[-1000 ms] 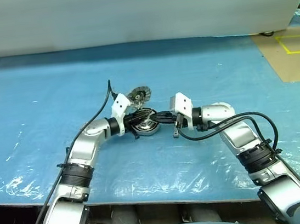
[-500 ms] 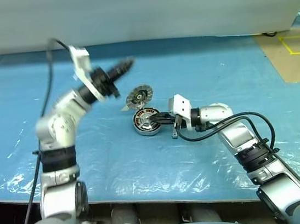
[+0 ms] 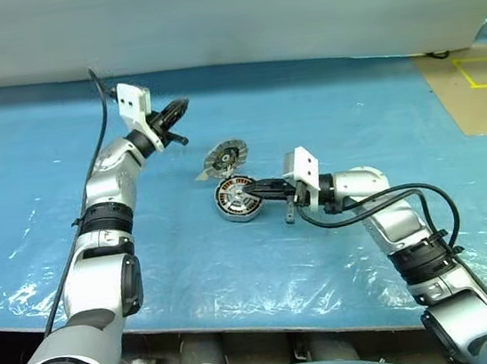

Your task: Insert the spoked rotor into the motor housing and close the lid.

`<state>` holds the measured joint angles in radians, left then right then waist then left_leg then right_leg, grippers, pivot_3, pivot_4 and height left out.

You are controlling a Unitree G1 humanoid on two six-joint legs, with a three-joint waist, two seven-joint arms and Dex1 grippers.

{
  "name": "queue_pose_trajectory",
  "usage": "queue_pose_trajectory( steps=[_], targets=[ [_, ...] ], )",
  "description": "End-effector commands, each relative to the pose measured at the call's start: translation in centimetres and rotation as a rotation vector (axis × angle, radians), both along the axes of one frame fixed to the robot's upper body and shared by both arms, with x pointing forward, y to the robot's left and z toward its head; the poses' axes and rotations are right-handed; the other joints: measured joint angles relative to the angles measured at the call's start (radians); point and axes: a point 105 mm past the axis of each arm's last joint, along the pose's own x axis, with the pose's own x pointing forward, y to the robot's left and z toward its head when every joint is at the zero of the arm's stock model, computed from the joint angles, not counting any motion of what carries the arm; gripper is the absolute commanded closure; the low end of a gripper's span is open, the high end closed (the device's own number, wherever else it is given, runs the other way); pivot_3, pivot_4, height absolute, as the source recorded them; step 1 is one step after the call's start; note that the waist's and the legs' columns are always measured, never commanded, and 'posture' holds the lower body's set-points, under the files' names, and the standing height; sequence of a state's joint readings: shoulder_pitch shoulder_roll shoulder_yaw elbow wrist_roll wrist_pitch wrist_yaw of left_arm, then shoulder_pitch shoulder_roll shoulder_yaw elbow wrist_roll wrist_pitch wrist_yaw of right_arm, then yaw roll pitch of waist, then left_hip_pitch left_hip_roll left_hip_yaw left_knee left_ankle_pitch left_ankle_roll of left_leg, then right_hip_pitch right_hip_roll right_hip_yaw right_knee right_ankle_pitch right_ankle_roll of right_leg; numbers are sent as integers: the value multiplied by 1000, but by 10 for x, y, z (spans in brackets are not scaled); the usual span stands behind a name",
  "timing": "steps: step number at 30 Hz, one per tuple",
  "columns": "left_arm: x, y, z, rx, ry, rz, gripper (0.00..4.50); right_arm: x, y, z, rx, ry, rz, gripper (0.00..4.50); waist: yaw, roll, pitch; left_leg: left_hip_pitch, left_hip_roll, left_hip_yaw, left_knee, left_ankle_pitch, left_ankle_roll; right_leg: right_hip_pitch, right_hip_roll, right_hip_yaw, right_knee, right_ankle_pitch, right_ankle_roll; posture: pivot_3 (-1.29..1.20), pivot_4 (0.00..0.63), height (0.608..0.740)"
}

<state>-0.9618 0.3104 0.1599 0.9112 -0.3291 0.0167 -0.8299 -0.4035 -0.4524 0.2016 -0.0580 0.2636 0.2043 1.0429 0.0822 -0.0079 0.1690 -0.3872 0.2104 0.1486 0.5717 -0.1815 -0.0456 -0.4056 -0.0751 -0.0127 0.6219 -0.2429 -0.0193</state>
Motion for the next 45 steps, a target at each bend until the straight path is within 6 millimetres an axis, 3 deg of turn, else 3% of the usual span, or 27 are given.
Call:
queue_pose_trajectory(
  steps=[1,9,17,20,24,29,35,42,45],
  targets=[
    [-1,-12,23,-38,-72,-78,4435,-14,-7,16,39,-15,46,4500,7,0,0,0,0,0,0,-1,-1,0,0,0,0,0,0,0,150,740],
    [-10,-53,-9,-18,35,-246,4435,-25,-32,4,-25,36,-42,4500,17,0,0,2,0,0,0,-1,-2,1,0,0,0,0,0,0,150,740],
    [-23,-75,-49,94,142,-339,4435,-12,-50,-5,-92,-6,-188,4500,15,-1,0,2,-1,0,0,-1,-2,1,-1,0,0,0,1,0,150,740],
    [-31,-83,-51,51,149,-407,4435,-5,-62,-12,-151,-32,-259,4500,17,-1,0,2,-1,0,0,-1,-2,1,-1,0,0,1,1,0,150,740],
    [-60,-102,-49,-42,156,-643,4435,-5,-74,-18,-189,-45,-304,4500,22,-1,0,2,-2,0,-1,-1,-2,1,-2,0,-1,1,1,0,150,740],
    [-80,-102,-46,-67,190,-784,4435,-6,-76,-24,-207,-47,-314,4500,16,-1,1,2,-1,0,-1,-1,-2,1,-2,0,-1,1,1,0,150,740],
    [-98,-90,-69,152,244,-851,4435,9,-75,-20,-215,-110,-364,4500,12,0,1,3,-1,1,-1,-1,-1,1,-2,1,-1,-2,-3,0,150,740],
    [-99,-65,-89,294,257,-743,4435,23,-59,-10,-185,-187,-363,4500,12,0,1,3,-1,1,-1,0,1,1,-2,0,-1,-2,-3,0,150,740],
    [-91,-58,-73,229,147,-645,4435,29,-45,-1,-118,-195,-349,4500,10,1,1,3,-1,1,-1,0,0,1,-2,1,-1,-2,-3,0,150,740]
  ],
)
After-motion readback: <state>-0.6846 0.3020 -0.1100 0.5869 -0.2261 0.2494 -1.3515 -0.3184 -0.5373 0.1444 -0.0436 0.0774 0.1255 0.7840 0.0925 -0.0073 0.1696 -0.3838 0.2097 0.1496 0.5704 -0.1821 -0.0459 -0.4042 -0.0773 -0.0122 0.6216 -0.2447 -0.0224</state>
